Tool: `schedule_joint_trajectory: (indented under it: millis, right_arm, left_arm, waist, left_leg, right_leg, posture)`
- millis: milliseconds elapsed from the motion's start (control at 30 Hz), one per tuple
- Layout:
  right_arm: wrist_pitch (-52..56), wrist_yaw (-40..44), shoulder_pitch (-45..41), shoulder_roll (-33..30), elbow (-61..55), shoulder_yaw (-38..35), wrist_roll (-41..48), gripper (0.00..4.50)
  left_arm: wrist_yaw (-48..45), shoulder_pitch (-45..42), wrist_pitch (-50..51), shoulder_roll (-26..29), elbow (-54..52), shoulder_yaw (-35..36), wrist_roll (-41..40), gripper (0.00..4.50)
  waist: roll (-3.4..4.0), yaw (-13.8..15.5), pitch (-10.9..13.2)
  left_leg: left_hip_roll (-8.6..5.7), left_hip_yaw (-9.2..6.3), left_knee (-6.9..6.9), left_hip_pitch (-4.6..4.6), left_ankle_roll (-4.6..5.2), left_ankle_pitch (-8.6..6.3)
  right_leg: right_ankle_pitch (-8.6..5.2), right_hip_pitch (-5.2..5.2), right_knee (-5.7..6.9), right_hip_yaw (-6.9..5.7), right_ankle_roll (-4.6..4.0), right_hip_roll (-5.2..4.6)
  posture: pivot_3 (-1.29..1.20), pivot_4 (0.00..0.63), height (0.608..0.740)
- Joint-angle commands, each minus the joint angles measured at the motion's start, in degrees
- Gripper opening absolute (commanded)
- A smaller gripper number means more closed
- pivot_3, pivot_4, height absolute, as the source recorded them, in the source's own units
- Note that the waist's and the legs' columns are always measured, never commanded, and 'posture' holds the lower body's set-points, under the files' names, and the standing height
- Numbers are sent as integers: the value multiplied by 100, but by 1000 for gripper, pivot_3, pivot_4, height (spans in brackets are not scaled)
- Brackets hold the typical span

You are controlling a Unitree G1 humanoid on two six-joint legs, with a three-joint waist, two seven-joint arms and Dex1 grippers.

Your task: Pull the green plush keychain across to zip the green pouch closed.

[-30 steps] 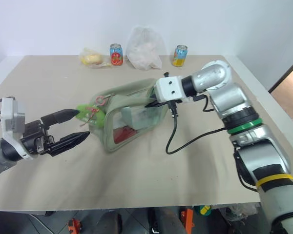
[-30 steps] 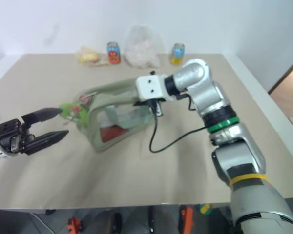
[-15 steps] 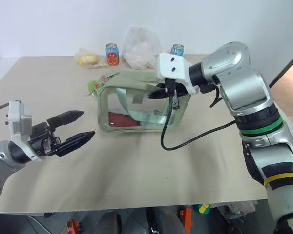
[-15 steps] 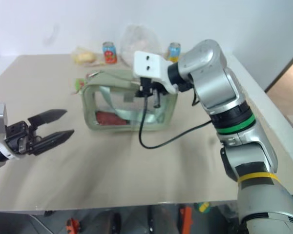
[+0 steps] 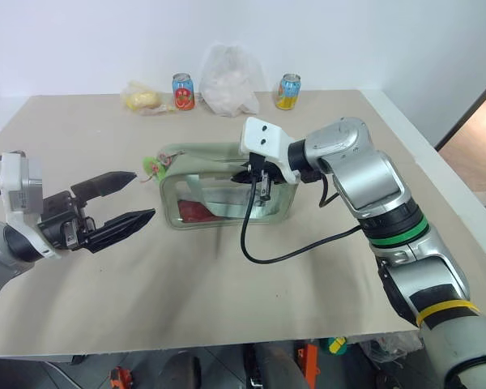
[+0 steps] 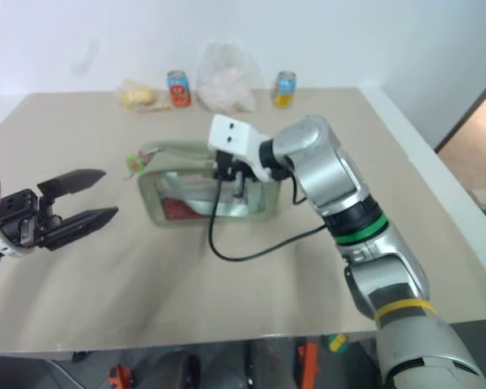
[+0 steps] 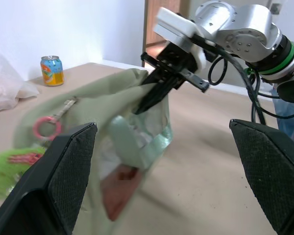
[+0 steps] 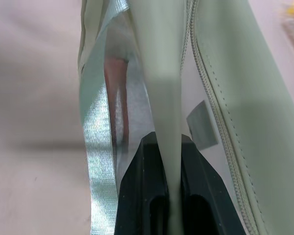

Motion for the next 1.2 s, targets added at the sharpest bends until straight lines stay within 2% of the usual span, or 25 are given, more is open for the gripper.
schedule_joint_trajectory:
  millis: [33,133,400,467,533,700,767,967,1067,1200]
  right_arm:
    - [70,-139,-156,30,66,-296,177,63]
    - [-19,32,-110,-97,-28,-278,309,63]
    - [-24,357,-112,-340,-335,-376,753,2631]
    - [95,317,-234,-328,-223,-458,849,3519]
    - [329,394,-440,-344,-28,-718,1136,4027]
    - [578,449,-1051,-786,755,-1640,1738,4027]
    - [443,590,-947,-1148,874,-1820,1820,4027]
    - [-144,650,328,-2022,706,-1889,1625,4027]
    - [-254,623,968,-2138,621,-1921,1658,4027]
    - [-273,492,1216,-2025,552,-1911,1703,4027]
  left_arm:
    - [31,-149,-3,79,-71,16,-78,4500]
    - [31,-216,-18,49,-44,-69,-39,4500]
    - [-29,-350,-83,-2,98,-206,20,4500]
    - [-44,-366,-92,-15,121,-217,32,4500]
    - [-50,-373,-100,-31,133,-215,32,4500]
    - [16,-420,-86,-80,218,7,-175,4500]
    - [52,-422,-59,-86,330,186,-324,4500]
    - [49,-306,4,-49,708,567,-528,4500]
    - [25,-321,57,-38,776,532,-568,4500]
    - [-9,-460,111,-25,824,367,-533,4500]
  waist:
    - [0,4,0]
    - [0,6,0]
    - [1,19,1]
    - [1,19,1]
    - [3,19,2]
    - [8,46,6]
    - [2,67,2]
    - [2,50,2]
    - [7,27,5]
    - [10,24,7]
  left_leg:
    - [1,0,0,0,0,0]
    - [4,-1,0,0,-1,0]
    - [3,1,-1,-2,0,0]
    - [3,2,-1,-2,0,0]
    - [3,2,-1,-2,0,0]
    - [2,1,-2,-6,0,0]
    - [-1,0,-5,-8,1,-1]
    - [-11,4,-9,-10,16,-12]
    - [-13,14,-9,-11,17,-13]
    - [-12,15,-8,-8,15,-11]
  right_leg:
    - [3,0,0,0,-5,2]
    - [5,0,0,0,-9,7]
    - [4,-1,-2,1,-8,5]
    - [4,-1,-2,2,-8,4]
    - [4,-2,-2,2,-8,5]
    - [4,-4,-3,0,-9,4]
    - [1,-3,-6,-3,-12,1]
    - [-17,1,-11,3,5,-21]
    - [-15,-4,-10,15,13,-22]
    - [-15,-6,-9,16,16,-14]
  posture:
    - [0,150,740]
    - [0,150,740]
    - [0,150,740]
    - [0,150,740]
    - [0,150,740]
    - [0,150,740]
    - [0,150,740]
    - [0,150,740]
    - [0,150,740]
    - [0,150,740]
